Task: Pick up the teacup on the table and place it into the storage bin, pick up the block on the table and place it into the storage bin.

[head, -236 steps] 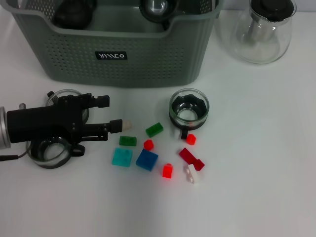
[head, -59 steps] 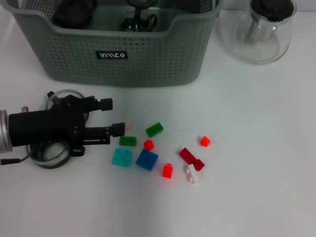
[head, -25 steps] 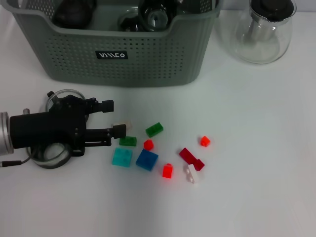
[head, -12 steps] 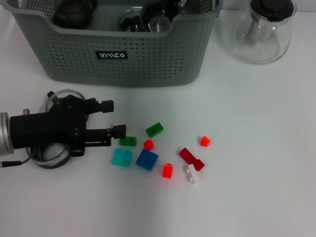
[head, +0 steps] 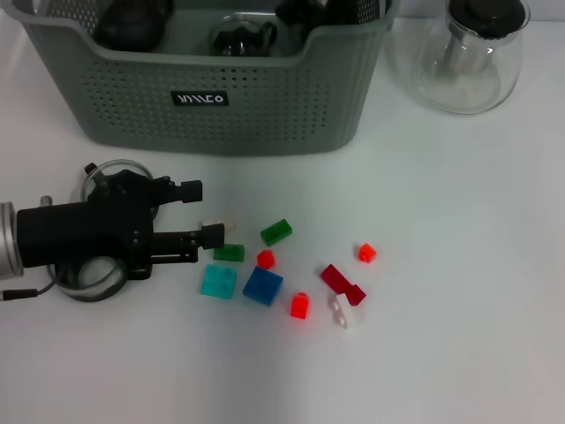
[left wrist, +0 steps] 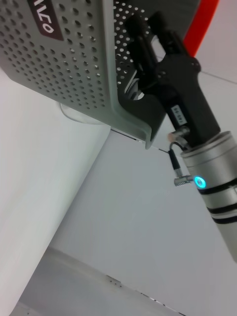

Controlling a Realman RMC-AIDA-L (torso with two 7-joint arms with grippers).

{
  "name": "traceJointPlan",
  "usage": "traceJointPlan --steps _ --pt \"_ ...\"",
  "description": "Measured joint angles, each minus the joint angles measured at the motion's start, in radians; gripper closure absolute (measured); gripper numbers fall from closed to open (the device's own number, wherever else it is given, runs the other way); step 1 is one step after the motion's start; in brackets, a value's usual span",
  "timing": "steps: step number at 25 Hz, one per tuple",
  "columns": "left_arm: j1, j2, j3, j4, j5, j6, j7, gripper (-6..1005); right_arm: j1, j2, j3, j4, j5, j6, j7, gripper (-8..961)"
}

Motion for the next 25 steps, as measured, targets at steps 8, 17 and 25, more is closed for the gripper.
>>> traceJointPlan --steps 8,17,25 --pt "0.004 0.000 -0.001 0.002 0.000 0.007 0.000 114 -0.113 0.001 0.010 -0.283 0.075 -0.125 -0.004 423" --pt "0.005 0.000 -0.002 0.003 0.000 0.009 -0.003 115 -0.242 -0.001 0.010 -0.557 0.207 -0.209 -0.023 272" --pt "0.005 0.008 -0.007 0.013 0.000 0.020 -0.015 115 -0.374 -0.003 0.058 -0.769 0.414 -0.350 -0.126 39"
